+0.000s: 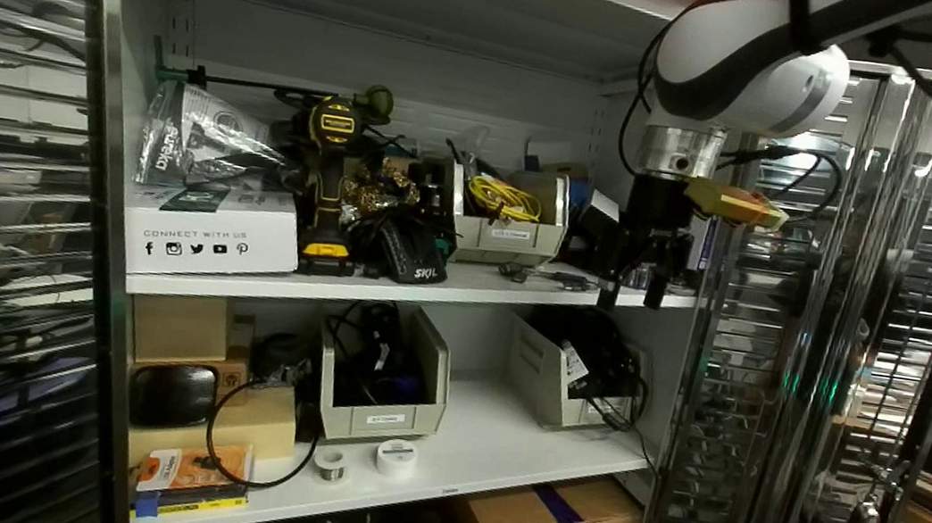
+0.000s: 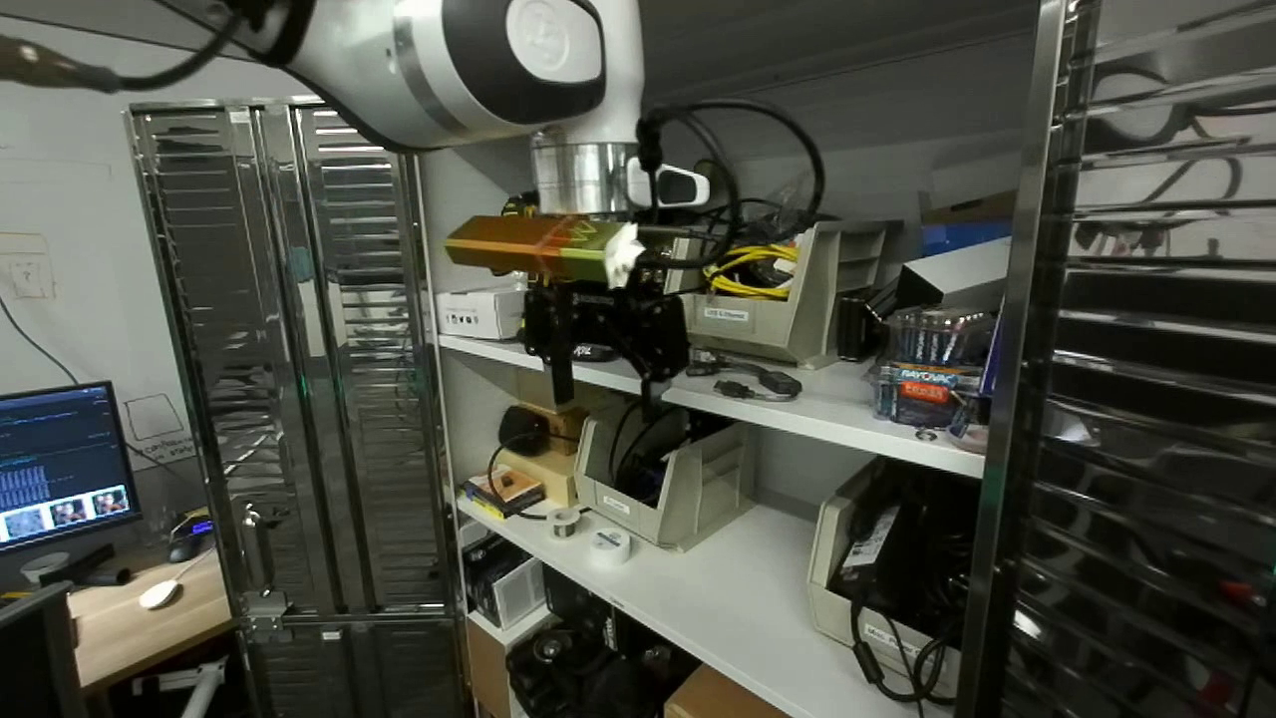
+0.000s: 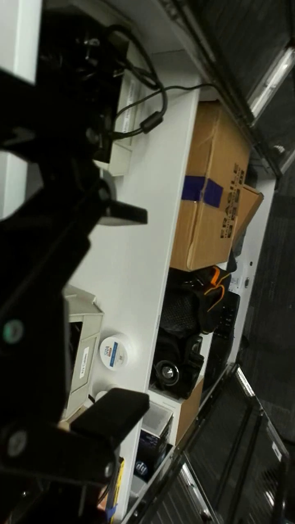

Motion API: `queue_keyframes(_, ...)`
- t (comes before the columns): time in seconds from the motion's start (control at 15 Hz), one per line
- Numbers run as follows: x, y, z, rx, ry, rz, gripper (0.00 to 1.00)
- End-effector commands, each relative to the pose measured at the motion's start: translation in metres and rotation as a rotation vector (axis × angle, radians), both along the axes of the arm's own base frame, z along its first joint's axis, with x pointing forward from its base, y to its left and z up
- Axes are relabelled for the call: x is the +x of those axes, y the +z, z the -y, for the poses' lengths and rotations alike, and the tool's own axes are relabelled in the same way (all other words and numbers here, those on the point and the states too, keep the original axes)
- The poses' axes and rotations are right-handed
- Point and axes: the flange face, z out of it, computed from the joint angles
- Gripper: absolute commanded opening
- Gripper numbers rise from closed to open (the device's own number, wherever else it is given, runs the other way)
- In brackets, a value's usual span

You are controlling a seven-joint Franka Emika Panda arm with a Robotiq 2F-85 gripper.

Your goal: Put the black object in the cream coloured box

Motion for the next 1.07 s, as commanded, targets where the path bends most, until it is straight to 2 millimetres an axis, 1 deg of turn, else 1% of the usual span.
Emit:
queue_keyframes(0.0, 0.054, 0.022, 0.004, -0.048, 0.189, 0.04, 1.0)
queue_keyframes(0.13, 0.075, 0.031, 0.006, -0.079, 0.29, 0.065, 1.0)
queue_keyframes(0.33, 0.102, 0.037, 0.012, -0.132, 0.445, 0.084, 1.0)
queue_keyframes(0.47, 0.118, 0.036, 0.018, -0.158, 0.551, 0.085, 1.0)
queue_keyframes(0.6, 0.132, 0.031, 0.026, -0.149, 0.641, 0.088, 1.0)
queue_keyframes(0.8, 0.151, 0.024, 0.041, -0.165, 0.707, 0.089, 1.0)
queue_keyframes(1.0, 0.166, 0.021, 0.054, -0.183, 0.728, 0.1, 1.0)
